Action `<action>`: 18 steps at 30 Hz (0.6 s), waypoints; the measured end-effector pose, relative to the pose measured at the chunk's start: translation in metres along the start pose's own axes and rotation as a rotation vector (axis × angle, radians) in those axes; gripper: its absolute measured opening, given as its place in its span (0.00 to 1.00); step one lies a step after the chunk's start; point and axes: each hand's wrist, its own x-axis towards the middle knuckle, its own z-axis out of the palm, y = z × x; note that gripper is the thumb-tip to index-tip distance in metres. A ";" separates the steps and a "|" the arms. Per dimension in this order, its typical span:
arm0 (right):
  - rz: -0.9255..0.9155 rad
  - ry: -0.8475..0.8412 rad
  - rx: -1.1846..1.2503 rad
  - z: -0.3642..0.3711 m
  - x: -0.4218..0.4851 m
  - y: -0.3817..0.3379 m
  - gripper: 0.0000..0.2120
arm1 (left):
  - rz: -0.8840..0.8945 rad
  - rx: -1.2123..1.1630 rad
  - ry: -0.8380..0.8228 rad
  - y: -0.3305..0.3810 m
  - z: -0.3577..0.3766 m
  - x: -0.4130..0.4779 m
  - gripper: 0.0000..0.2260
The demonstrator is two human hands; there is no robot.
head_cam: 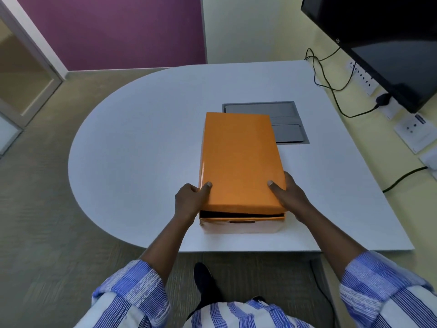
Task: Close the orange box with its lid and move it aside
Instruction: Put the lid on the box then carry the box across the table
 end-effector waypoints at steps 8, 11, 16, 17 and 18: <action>-0.018 -0.073 -0.051 0.000 -0.011 0.003 0.38 | -0.046 0.084 -0.111 -0.007 -0.006 -0.028 0.21; -0.027 -0.119 -0.005 -0.003 -0.013 0.004 0.41 | -0.070 0.118 -0.169 -0.005 -0.011 -0.030 0.25; -0.009 -0.226 -0.027 -0.008 -0.017 0.005 0.51 | -0.121 0.131 -0.269 -0.004 -0.011 -0.030 0.26; -0.005 -0.243 -0.040 -0.008 -0.018 0.006 0.52 | -0.129 0.132 -0.289 -0.004 -0.010 -0.030 0.26; -0.004 -0.256 -0.048 -0.009 -0.018 0.006 0.53 | -0.134 0.133 -0.300 -0.004 -0.010 -0.030 0.27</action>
